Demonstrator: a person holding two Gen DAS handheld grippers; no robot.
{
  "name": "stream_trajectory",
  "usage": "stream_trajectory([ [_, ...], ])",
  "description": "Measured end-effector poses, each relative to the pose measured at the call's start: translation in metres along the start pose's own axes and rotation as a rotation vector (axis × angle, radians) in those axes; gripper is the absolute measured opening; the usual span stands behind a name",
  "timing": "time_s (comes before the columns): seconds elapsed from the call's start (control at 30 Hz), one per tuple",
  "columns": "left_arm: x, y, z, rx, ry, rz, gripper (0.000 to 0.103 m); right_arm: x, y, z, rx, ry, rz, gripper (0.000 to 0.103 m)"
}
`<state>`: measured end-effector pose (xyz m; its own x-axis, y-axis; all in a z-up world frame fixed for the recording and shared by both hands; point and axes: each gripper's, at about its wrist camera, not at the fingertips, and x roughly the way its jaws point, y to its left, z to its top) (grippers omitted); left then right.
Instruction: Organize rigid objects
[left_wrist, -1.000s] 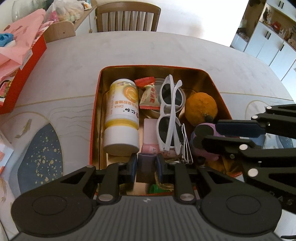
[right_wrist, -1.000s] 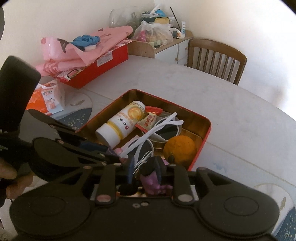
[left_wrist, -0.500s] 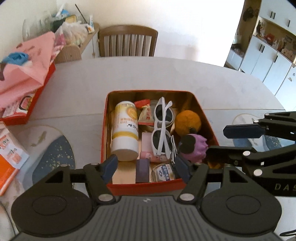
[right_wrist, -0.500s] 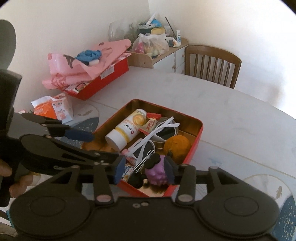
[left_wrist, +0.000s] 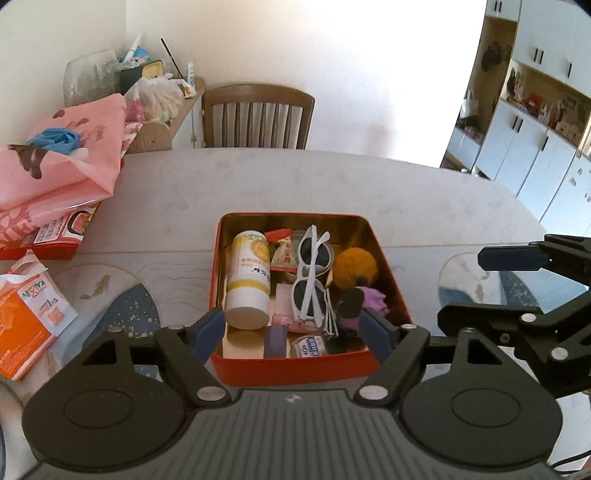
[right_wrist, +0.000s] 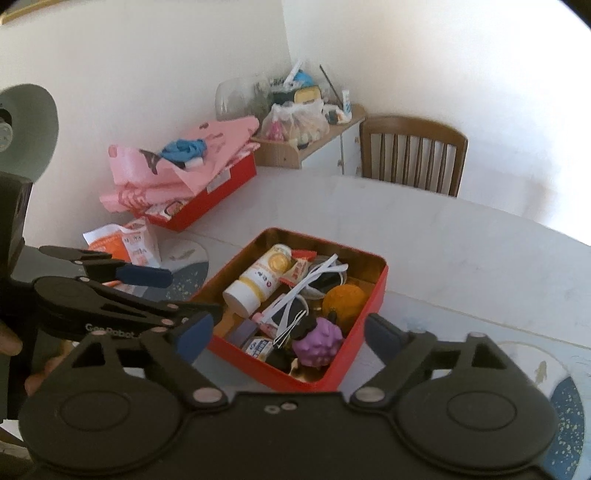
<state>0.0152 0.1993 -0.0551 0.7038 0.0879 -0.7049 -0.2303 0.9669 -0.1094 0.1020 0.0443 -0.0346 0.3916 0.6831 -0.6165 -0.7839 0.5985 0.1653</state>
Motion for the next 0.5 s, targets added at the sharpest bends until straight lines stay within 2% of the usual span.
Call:
stream_trajectory([
  [0.1, -0.009, -0.002, -0.003, -0.005, -0.023, -0.002, 0.081, -0.008, -0.001, -0.002, 0.015, -0.025, 0.007, 0.102],
  [0.33, -0.025, -0.009, -0.01, 0.01, -0.046, 0.025, 0.084, -0.025, -0.003, -0.008, 0.045, -0.067, -0.006, 0.103],
  [0.4, -0.029, -0.008, -0.012, -0.009, -0.046, 0.012, 0.09, -0.029, -0.004, -0.01, 0.052, -0.077, -0.011, 0.103],
  [0.47, -0.031, -0.008, -0.015, -0.018, -0.047, 0.02, 0.103, -0.032, -0.004, -0.012, 0.06, -0.083, -0.01, 0.103],
  [0.5, -0.033, -0.008, -0.016, -0.022, -0.052, 0.024, 0.103, -0.033, -0.004, -0.013, 0.064, -0.086, -0.01, 0.103],
])
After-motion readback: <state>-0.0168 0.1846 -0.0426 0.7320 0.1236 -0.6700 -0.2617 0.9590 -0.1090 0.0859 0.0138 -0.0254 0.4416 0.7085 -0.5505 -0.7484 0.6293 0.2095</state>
